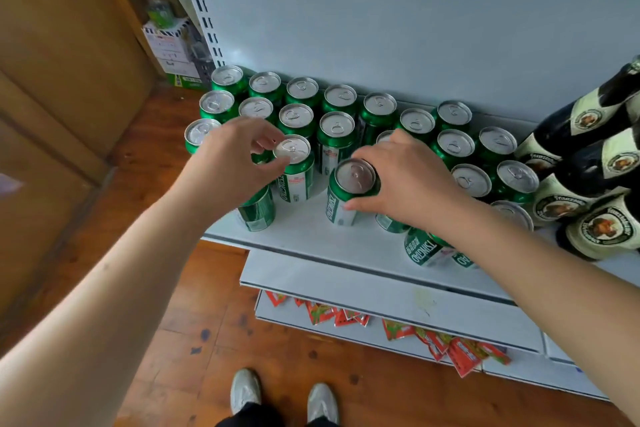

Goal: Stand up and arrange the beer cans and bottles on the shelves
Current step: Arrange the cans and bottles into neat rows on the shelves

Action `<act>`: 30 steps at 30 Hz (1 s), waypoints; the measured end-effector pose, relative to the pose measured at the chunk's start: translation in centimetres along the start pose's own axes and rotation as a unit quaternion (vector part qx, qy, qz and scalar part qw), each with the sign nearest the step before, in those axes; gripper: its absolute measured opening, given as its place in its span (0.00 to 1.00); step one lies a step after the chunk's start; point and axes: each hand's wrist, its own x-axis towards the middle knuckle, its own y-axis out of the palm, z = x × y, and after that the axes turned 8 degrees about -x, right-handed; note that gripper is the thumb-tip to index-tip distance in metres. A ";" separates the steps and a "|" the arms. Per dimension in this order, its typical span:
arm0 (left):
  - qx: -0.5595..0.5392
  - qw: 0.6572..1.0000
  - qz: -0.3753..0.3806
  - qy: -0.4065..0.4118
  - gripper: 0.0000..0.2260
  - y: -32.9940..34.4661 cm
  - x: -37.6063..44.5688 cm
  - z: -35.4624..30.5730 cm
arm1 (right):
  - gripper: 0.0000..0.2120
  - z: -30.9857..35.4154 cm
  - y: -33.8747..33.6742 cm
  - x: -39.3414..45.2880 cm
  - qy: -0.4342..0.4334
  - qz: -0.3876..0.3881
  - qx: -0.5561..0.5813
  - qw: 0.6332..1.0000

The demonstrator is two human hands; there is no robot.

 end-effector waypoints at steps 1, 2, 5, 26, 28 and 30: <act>0.003 1.000 -0.001 0.004 0.14 0.4 -0.6 0.1 | 0.31 0.3 0.3 0.7 0.006 -0.009 -0.009 1.000; 0.004 1.000 -0.001 0.012 0.14 0.9 -0.9 0.1 | 0.31 0.7 0.7 1.5 0.010 -0.014 -0.022 1.000; 0.015 0.999 -0.004 0.044 0.16 2.4 -1.1 -0.6 | 0.30 1.6 1.7 2.8 0.020 -0.005 -0.035 0.999; 0.095 0.990 0.002 0.100 0.22 9.8 5.0 -4.8 | 0.24 -5.5 0.9 10.1 0.254 0.078 -0.009 0.964; 0.107 0.988 0.035 0.110 0.23 9.9 6.1 -5.3 | 0.24 -5.8 -0.8 9.5 0.257 0.076 0.027 0.963; 0.127 0.981 0.077 0.122 0.24 10.1 7.6 -6.1 | 0.26 -6.1 -3.1 7.9 0.278 0.020 0.049 0.959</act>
